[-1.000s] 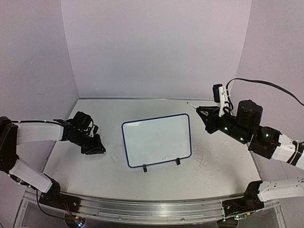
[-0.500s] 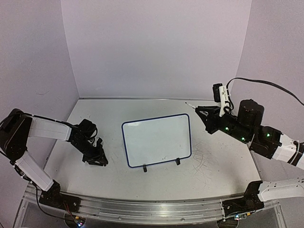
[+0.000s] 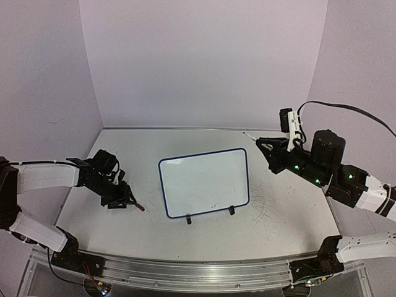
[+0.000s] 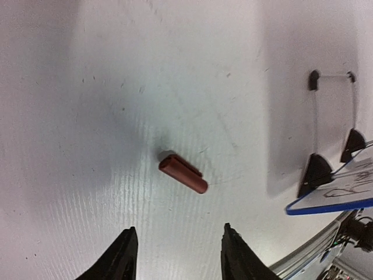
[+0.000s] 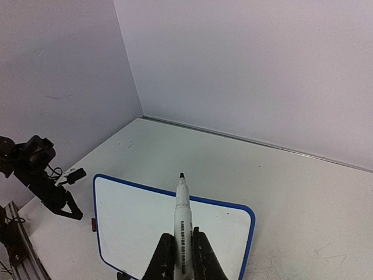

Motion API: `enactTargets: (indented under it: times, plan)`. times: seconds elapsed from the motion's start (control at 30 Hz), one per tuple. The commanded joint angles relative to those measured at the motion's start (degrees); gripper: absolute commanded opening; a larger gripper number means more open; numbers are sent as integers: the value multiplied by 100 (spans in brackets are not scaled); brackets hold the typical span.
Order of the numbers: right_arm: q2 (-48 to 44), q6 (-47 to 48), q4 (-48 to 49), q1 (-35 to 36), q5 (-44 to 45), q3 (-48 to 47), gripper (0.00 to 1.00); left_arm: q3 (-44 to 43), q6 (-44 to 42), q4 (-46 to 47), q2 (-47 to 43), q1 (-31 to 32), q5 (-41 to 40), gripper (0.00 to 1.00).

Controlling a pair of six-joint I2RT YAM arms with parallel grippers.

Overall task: Write a sentence on the whiteboard
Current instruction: Put down the pen cap at the corner of the board, then hold the whiteboard at the center of the board.

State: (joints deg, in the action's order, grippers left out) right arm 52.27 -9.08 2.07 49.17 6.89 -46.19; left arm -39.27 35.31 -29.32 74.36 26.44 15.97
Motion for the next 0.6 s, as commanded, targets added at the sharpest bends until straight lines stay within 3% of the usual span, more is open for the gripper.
enactTargets:
  times: [0.0,0.13,0.3,0.4,0.57]
  plan:
    - [-225,-586,158,4,849,162,0,-339,-30,167,-987,-7,-451,57]
    - [-381,-553,234,-1,1004,274,0,-310,-216,825,-1652,-6,-443,69]
    - [-123,-567,-442,3,1036,-43,0,462,-21,2875,-2363,-7,186,85]
    - [-57,-625,-548,0,924,-108,0,814,31,3923,-2201,-7,773,88]
    - [244,-618,-572,12,593,-286,0,613,-492,4366,-1280,-7,1576,89]
